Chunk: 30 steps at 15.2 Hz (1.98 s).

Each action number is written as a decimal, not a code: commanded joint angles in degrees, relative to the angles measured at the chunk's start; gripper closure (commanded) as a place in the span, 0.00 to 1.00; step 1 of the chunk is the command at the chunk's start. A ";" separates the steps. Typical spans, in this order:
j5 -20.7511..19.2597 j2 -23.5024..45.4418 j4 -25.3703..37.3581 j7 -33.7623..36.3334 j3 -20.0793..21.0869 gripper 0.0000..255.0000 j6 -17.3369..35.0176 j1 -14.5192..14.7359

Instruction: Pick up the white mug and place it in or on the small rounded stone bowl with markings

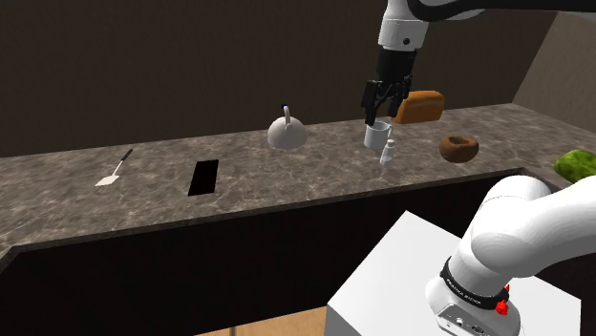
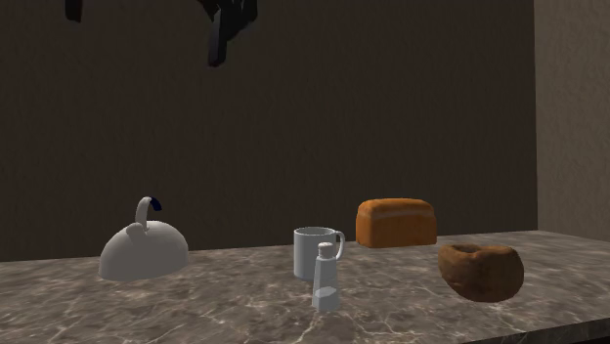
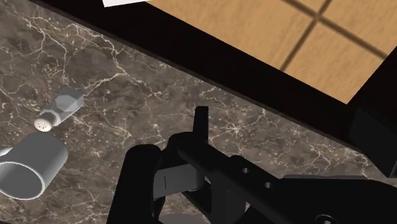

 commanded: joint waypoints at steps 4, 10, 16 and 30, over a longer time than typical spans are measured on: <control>-1.94 2.83 -0.86 -3.08 -2.82 0.00 3.62 -0.95; -4.93 10.19 -0.72 -9.07 -8.47 0.00 10.93 -2.57; -6.10 19.57 1.94 -15.18 -14.03 0.00 17.84 -3.67; 2.36 47.74 17.98 -32.34 -24.24 0.00 28.65 -6.70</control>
